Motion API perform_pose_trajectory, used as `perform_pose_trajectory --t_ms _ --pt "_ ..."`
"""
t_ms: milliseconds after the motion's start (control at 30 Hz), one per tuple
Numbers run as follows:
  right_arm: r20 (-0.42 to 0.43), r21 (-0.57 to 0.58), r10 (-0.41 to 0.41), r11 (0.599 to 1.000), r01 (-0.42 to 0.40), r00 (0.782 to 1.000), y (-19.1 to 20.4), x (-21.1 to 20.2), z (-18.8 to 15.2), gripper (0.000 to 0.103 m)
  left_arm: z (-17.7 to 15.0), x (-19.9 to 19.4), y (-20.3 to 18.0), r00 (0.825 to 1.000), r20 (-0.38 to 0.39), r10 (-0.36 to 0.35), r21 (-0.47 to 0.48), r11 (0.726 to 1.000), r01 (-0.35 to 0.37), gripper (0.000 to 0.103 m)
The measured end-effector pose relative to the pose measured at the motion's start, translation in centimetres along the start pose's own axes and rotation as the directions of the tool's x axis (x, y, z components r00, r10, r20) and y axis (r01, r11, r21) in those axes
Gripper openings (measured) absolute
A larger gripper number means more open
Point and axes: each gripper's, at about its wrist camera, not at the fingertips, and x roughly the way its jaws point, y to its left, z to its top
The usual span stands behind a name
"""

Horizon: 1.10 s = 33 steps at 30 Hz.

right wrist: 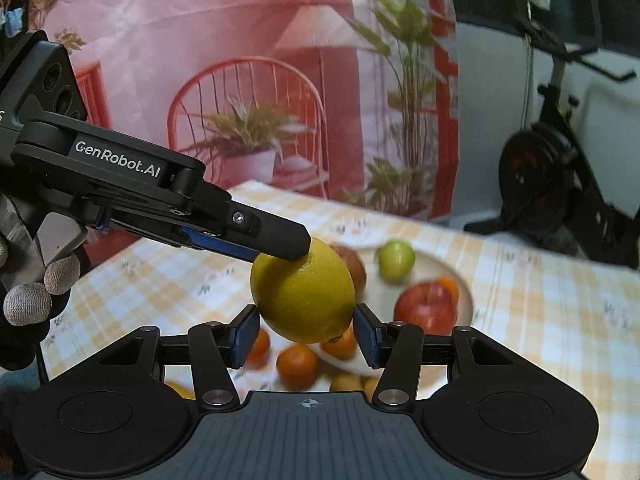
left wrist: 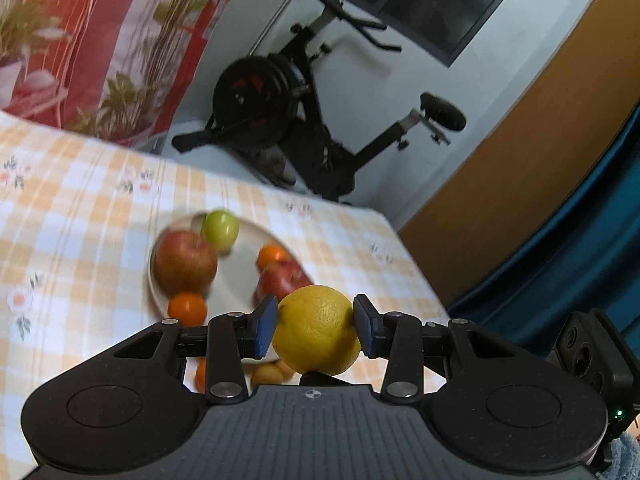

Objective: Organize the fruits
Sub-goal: 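Lift the yellow lemon with the left gripper and carry it over the plate, then lower the lemon onto the plate beside the green apple and open the left gripper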

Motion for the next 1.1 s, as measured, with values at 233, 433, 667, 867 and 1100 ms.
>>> perform_pose_trajectory --t_ms 233,433,667,867,1100 --pt "-0.004 -0.057 0.001 0.998 -0.002 1.000 -1.0 1.2 3.2 0.048 2.3 0.4 -0.2 1.000 0.021 0.021 0.028 0.999 -0.021 0.044" --pt "-0.033 -0.073 -0.001 0.997 -0.001 0.999 -2.7 3.9 5.1 0.048 4.4 2.6 0.8 0.999 0.007 0.038 0.034 0.999 -0.038 0.044" --pt "-0.105 -0.052 0.006 0.999 -0.012 0.994 -5.8 8.3 5.7 0.048 6.3 6.9 3.3 0.997 -0.058 0.054 0.001 0.999 -0.054 0.044" --pt "-0.182 -0.054 0.010 0.998 -0.020 0.983 -7.6 12.0 5.6 0.048 6.9 9.6 5.1 0.991 -0.114 0.069 -0.019 0.997 -0.072 0.044" --pt "-0.239 -0.049 0.016 0.998 -0.028 0.971 -8.6 14.5 5.1 0.048 7.0 11.4 6.2 0.984 -0.153 0.085 -0.028 0.996 -0.090 0.044"
